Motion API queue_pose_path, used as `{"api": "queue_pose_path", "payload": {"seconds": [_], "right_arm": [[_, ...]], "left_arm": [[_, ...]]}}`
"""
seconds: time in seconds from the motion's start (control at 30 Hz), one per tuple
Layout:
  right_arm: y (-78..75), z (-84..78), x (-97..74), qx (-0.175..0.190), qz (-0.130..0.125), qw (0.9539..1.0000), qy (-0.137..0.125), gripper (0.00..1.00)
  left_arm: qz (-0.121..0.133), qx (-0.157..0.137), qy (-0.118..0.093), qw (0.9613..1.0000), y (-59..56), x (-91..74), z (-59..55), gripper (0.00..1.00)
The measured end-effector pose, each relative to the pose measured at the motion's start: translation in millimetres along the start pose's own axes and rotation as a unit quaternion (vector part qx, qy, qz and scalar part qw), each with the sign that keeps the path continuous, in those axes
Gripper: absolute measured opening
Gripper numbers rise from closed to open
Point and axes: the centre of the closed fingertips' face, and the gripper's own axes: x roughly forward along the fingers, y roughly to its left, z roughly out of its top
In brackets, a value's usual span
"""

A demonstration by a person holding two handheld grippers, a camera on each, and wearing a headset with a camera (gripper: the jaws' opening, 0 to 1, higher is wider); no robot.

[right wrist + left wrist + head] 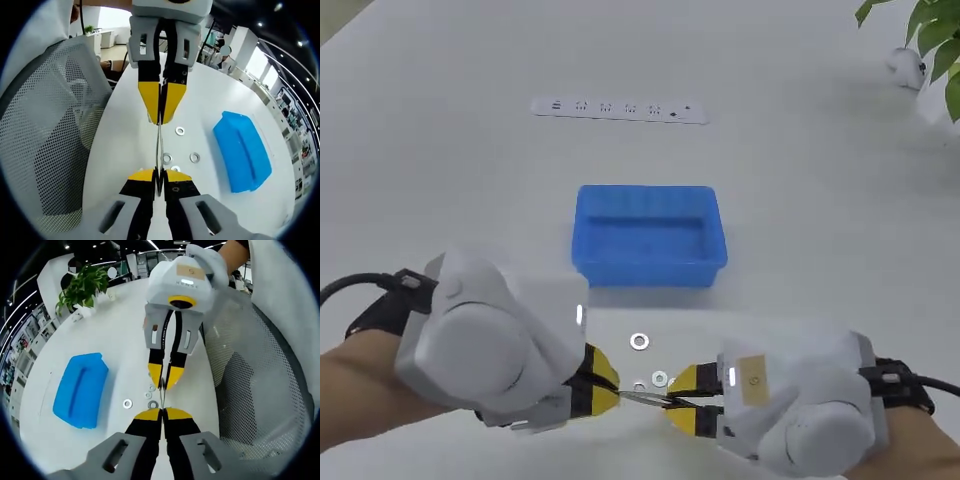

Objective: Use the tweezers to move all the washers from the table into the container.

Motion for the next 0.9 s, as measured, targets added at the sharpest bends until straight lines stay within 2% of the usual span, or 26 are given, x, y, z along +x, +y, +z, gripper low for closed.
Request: {"api": "queue_pose_path", "payload": {"seconds": [0.13, 0.27, 0.4, 0.7, 0.9], "right_arm": [[-0.2, 2.4, -3.2, 0.001, -0.005, 0.9999, -0.012, 0.07], [0.4, 9.7, -6.5, 0.012, -0.014, 0.999, -0.04, 0.07], [2.1, 14.7, -6.3, 0.021, -0.018, 0.9975, -0.065, 0.07], [1.7, 11.1, -9.0, 0.041, -0.025, 0.9953, -0.084, 0.07], [0.4, 8.9, -10.6, 0.05, -0.026, 0.9942, -0.092, 0.07]], "left_arm": [[0.001, -0.001, -0.019, 0.9998, -0.5, -5.2, 13.6, 0.05], [0.002, -0.005, -0.046, 0.9989, -1.4, -10.6, 31.2, 0.05], [0.0, -0.002, -0.057, 0.9984, -3.7, -10.5, 41.8, 0.05], [-0.001, 0.007, -0.068, 0.9976, -5.1, -3.7, 50.8, 0.06], [0.001, 0.004, -0.093, 0.9957, -2.4, 0.1, 57.4, 0.06]]}}
